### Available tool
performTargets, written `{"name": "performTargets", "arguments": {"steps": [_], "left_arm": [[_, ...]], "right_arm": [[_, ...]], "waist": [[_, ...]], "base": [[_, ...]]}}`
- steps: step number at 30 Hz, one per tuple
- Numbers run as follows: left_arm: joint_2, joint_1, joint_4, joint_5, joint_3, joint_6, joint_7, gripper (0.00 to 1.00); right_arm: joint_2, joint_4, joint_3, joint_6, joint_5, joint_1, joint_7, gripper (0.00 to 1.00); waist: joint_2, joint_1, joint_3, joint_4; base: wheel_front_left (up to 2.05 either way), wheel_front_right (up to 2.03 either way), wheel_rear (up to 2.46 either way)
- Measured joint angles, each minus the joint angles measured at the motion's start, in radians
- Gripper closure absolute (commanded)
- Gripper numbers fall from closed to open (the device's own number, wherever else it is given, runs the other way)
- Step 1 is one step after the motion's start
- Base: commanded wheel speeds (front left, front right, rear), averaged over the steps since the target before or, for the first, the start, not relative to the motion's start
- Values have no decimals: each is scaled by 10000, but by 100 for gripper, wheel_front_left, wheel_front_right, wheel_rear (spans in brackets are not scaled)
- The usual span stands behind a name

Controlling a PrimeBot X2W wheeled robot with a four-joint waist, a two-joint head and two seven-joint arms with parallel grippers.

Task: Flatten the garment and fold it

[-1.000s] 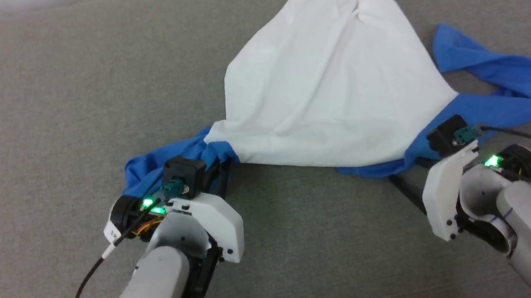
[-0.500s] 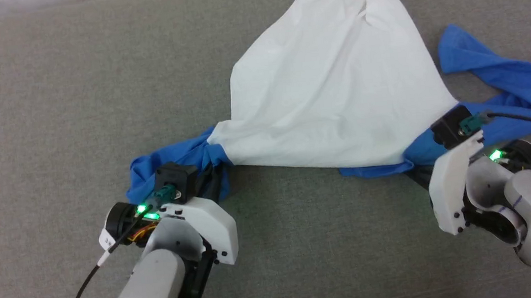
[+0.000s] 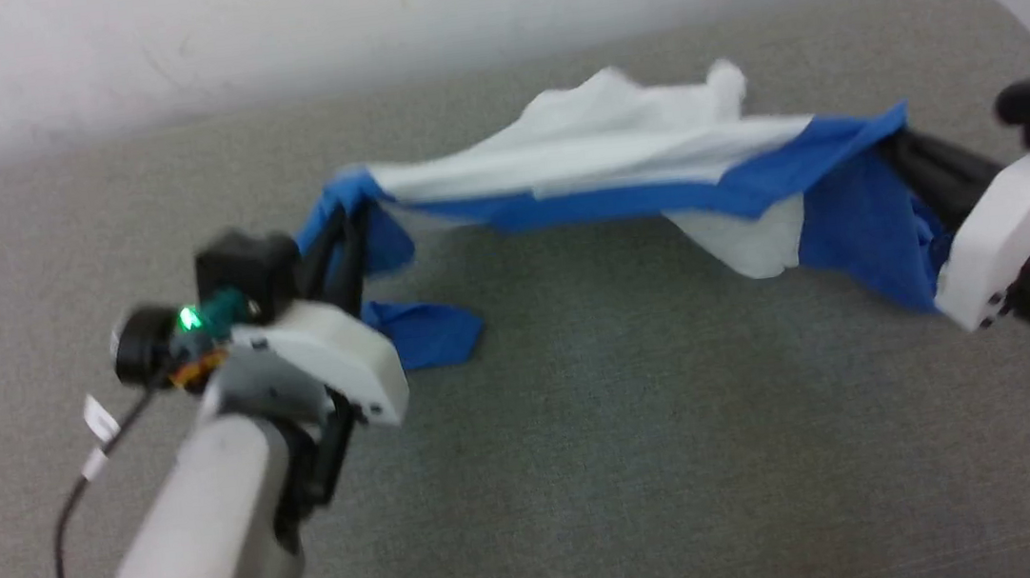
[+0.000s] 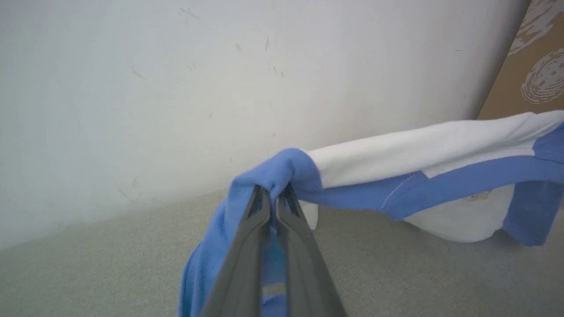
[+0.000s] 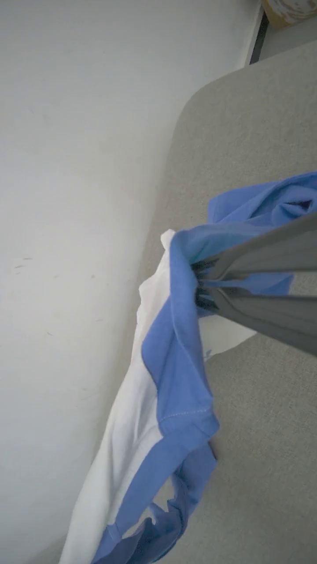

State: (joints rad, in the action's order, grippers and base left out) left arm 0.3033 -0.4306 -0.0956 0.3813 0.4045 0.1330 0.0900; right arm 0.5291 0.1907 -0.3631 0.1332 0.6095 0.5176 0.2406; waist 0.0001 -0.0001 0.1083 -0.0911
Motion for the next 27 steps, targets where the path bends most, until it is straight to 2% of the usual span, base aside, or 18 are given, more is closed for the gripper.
{"name": "performTargets", "arguments": {"steps": [5,11,18,27], "left_arm": [[117,-1554,378,-10,-201,-90,370,100],[4,-4175,-430,63,-579,-270,654,100],[-115,-7710,-2566,-332,-736,-531,69,100],[-194,-10762,-5239,-880,-777,-602,-1101,100]], "right_arm": [[-94,-855,972,4,-291,625,713,100],[-387,-777,1499,8,-403,3082,1110,100],[-997,849,1582,12,-476,6220,433,100],[-1952,3572,1290,13,-782,9481,-1680,100]], "waist": [[0,-1,-244,31],[0,0,192,86],[0,3,1406,107],[0,5,3169,-38]], "base": [[0,0,0],[0,0,0],[0,0,0],[0,0,0]]}}
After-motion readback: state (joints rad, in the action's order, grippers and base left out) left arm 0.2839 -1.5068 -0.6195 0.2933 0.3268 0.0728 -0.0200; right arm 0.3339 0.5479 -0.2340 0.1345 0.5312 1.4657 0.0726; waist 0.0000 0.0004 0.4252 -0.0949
